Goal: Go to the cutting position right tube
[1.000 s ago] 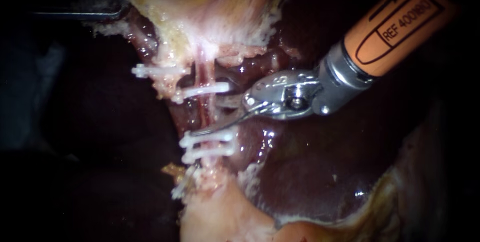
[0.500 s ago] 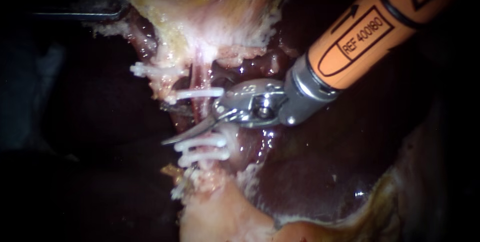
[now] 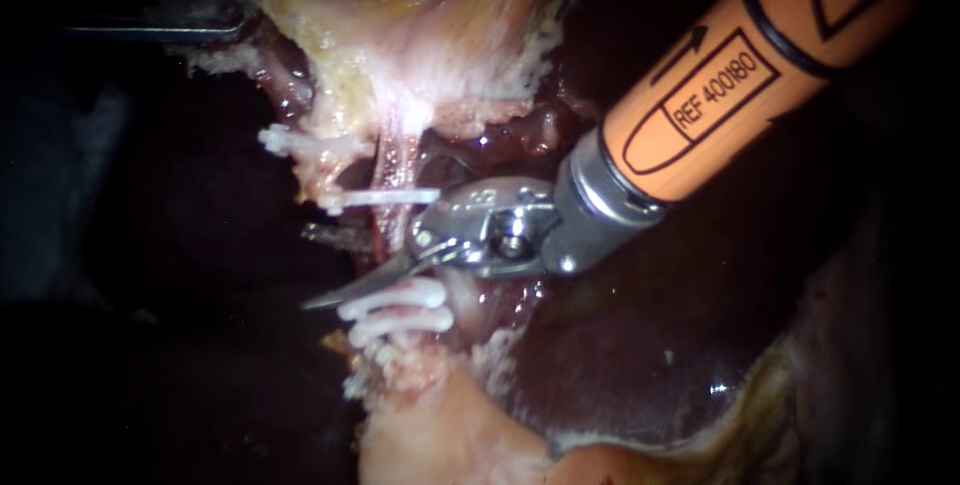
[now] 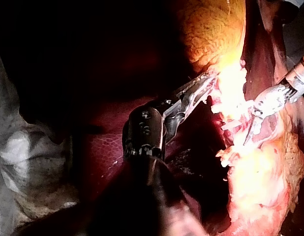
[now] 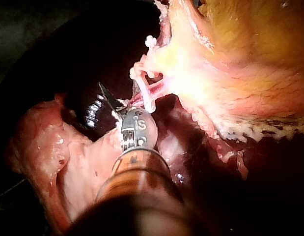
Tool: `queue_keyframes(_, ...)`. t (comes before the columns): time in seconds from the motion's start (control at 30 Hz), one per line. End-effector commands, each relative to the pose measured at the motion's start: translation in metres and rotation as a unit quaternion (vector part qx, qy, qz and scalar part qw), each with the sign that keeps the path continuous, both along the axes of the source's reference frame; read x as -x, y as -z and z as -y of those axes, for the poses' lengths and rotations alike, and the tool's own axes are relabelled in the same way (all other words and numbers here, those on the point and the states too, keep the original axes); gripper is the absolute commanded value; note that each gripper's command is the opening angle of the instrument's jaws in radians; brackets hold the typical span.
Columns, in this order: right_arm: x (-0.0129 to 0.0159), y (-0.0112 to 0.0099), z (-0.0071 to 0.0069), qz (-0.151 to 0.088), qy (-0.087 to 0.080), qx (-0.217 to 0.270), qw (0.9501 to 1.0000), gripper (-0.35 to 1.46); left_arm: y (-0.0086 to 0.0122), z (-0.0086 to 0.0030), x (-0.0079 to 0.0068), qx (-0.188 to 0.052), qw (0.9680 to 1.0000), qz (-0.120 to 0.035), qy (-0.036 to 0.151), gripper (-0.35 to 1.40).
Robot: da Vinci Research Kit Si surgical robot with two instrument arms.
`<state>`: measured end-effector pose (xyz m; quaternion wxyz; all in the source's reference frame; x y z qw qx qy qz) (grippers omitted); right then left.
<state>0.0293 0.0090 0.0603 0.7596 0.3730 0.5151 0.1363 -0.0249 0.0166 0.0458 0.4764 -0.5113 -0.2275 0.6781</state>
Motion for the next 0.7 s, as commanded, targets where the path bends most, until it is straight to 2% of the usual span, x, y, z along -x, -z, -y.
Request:
queue_keyframes(0.03, 0.0, 0.0005, 0.0001, -0.004, 0.001, -0.001, 1.0, 1.28, 0.0, 0.0, 0.0, 0.0, 1.0, 0.0, 0.0, -0.35)
queue_keyframes(0.2, -0.0001, 0.0027, 0.0003, -0.015, 0.0, -0.007, 0.9999, 1.28, 0.0, 0.0, 0.0, 0.0, 1.0, 0.0, 0.0, -0.35)
queue_keyframes(0.3, -0.0001, 0.0033, 0.0002, -0.017, 0.0, -0.009, 0.9998, 1.28, 0.0, -0.0001, 0.0, 0.0, 1.0, 0.0, 0.0, -0.35)
queue_keyframes(0.7, 0.0001, 0.0033, 0.0, -0.017, 0.0, -0.009, 0.9998, 1.28, -0.0001, 0.0, 0.0, 0.0, 1.0, 0.0, 0.0, -0.35)
